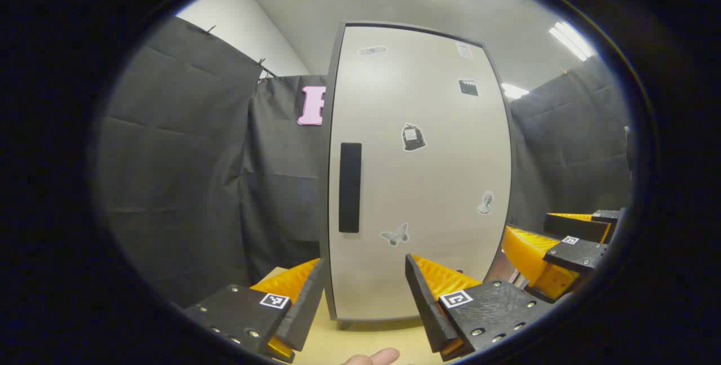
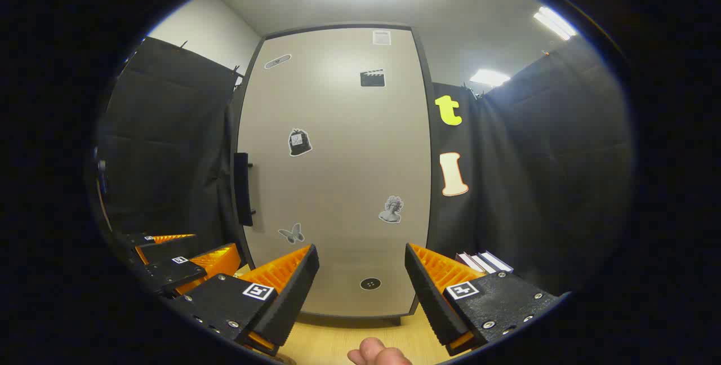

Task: Open the cabinet door with the right hand, grasp the bottle in the cabinet with the left hand and place it on the coaster, then close the cabinet door with the right hand.

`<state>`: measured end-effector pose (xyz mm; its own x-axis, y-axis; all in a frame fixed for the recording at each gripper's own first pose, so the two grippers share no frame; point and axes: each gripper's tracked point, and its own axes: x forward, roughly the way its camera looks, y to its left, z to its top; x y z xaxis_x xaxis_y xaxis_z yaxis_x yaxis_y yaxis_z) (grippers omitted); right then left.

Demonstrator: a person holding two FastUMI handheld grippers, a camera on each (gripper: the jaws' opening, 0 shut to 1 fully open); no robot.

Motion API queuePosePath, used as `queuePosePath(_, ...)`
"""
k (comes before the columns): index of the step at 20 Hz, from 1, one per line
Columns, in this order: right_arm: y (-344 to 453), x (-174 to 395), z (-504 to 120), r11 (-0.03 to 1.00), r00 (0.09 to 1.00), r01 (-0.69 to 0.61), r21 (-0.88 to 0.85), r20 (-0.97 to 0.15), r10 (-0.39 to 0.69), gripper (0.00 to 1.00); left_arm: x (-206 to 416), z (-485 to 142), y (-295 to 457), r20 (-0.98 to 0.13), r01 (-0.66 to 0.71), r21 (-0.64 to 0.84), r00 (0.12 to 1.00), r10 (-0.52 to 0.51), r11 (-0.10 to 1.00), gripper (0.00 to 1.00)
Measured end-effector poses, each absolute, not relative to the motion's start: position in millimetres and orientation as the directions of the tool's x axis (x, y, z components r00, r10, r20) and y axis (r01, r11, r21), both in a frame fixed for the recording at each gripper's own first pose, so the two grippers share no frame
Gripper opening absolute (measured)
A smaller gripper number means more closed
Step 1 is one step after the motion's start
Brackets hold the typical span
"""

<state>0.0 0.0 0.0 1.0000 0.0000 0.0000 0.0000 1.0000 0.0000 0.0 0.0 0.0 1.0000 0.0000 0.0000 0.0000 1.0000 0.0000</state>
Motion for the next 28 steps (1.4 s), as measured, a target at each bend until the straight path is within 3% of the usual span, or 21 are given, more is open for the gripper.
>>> queuePosePath(4, -1, 1, -2, 1.0, 1.0, 0.014, 0.003, -0.003, -0.014, 0.95, -5, 6, 4, 0.025, 0.004, 0.004, 1.0, -0.004, 1.0, 0.86)
queuePosePath(5, -2, 0, -4, 1.0, 1.0, 0.015, 0.003, -0.009, -0.015, 0.95, -6, 6, 3, 0.027, 0.011, -0.001, 1.0, -0.011, 1.0, 0.81)
queuePosePath(18, 10, -7, 0, 1.0, 1.0, -0.008, -0.029, 0.004, 0.008, 0.93, -12, 16, -18, 0.045, 0.042, 0.042, 0.998, -0.043, 0.998, 0.81)
queuePosePath(28, -8, 0, -2, 1.0, 1.0, 0.001, -0.011, -0.009, -0.001, 0.94, -19, 7, 0, 0.021, -0.001, 0.024, 1.0, 0.0, 1.0, 0.81)
